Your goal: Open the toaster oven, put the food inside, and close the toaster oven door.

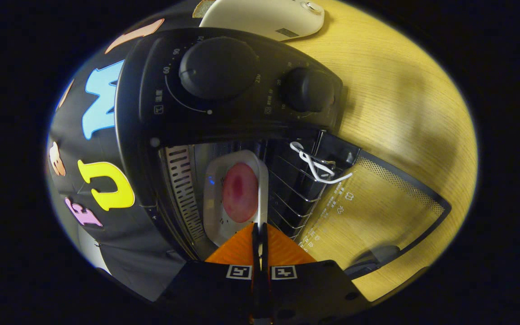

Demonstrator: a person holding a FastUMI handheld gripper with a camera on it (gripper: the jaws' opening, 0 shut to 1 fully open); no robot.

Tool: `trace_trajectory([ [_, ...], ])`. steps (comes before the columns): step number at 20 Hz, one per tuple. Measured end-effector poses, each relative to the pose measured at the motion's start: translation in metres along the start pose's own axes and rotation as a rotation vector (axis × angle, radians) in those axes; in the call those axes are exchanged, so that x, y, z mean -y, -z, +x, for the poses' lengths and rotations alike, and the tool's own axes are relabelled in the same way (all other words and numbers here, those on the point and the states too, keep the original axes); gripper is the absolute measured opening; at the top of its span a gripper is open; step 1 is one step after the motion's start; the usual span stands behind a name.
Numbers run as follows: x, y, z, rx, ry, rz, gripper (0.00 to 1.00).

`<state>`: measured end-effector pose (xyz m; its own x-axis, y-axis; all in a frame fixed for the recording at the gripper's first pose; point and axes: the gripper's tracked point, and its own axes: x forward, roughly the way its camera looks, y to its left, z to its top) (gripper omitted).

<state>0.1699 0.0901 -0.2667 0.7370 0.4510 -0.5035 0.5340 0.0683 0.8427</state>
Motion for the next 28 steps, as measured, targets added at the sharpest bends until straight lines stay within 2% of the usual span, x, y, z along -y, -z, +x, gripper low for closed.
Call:
trace_trajectory([
  [8,-0.010,-0.008,0.016,0.092,0.011,0.054,0.03],
  [12,-0.020,-0.005,0.014,0.096,-0.039,0.046,0.10],
  [14,-0.019,-0.002,0.008,0.099,-0.045,0.020,0.07],
  [15,-0.023,0.000,0.005,0.092,-0.061,0.015,0.11],
  [17,-0.026,0.006,-0.001,0.075,-0.077,0.005,0.23],
  [18,-0.025,0.007,-0.005,0.070,-0.073,-0.010,0.33],
  [19,-0.025,0.010,-0.009,0.067,-0.080,-0.027,0.33],
  [21,-0.017,0.021,-0.020,0.035,-0.065,-0.060,0.56],
  [23,-0.008,0.025,-0.031,0.036,-0.045,-0.107,0.63],
  [25,0.000,0.029,-0.042,0.038,-0.019,-0.173,0.99],
  [28,0.019,0.033,-0.059,0.030,0.045,-0.326,0.97],
])
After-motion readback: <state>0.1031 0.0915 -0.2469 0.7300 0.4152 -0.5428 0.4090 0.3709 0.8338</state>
